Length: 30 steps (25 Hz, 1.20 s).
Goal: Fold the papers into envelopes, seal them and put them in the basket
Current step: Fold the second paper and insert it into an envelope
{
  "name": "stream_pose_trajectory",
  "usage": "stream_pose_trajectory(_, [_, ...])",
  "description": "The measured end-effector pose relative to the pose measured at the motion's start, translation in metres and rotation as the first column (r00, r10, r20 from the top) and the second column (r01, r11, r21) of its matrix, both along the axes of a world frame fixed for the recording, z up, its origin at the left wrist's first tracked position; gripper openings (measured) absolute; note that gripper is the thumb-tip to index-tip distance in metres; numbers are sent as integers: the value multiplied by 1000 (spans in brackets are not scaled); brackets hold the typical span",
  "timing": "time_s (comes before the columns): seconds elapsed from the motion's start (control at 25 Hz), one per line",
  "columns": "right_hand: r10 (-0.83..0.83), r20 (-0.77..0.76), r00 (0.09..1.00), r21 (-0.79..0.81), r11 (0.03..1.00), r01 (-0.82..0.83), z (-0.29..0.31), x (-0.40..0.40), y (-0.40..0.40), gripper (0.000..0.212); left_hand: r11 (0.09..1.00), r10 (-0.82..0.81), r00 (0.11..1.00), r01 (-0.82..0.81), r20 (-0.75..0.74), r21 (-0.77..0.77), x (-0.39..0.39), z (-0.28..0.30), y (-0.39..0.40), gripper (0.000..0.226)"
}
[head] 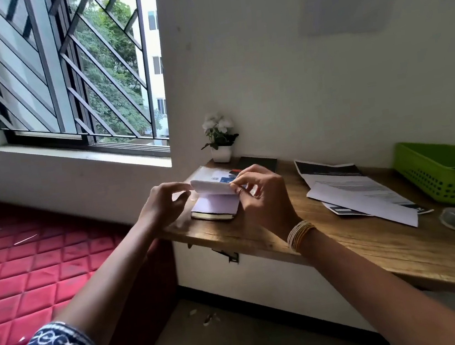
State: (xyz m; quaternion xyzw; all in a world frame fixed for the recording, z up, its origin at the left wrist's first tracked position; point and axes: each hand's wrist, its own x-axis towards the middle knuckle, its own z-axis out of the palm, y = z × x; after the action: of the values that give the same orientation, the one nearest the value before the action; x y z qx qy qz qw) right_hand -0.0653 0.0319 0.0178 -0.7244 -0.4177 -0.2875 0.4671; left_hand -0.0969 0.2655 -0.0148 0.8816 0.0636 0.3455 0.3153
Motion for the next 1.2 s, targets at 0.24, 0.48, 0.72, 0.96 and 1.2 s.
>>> stream_pose_trajectory(0.24, [-25, -22, 999, 336, 941, 31, 36, -6, -6, 4, 974, -193, 976, 204, 105, -103, -4, 10, -21, 38])
stream_pose_trajectory(0.48, [45, 71, 996, 579, 811, -78, 82, -18, -28, 10, 972, -232, 967, 236, 101, -23, 17, 35, -43, 51])
stream_pose_trajectory(0.72, [106, 123, 987, 811, 563, -161, 124, -18, -64, 20, 976, -218, 930, 206, 295, 71, 21, 81, -63, 29])
stream_pose_trajectory(0.96, [145, 36, 989, 784, 610, -118, 96, -2, -76, 20, 989, -124, 953, 96, 275, 113, 47, 95, -75, 52])
stream_pose_trajectory(1.2, [-26, -359, 933, 520, 824, 224, 28, 40, -67, 29, 681, -219, 975, 119, -46, -723, 65, 62, -100, 72])
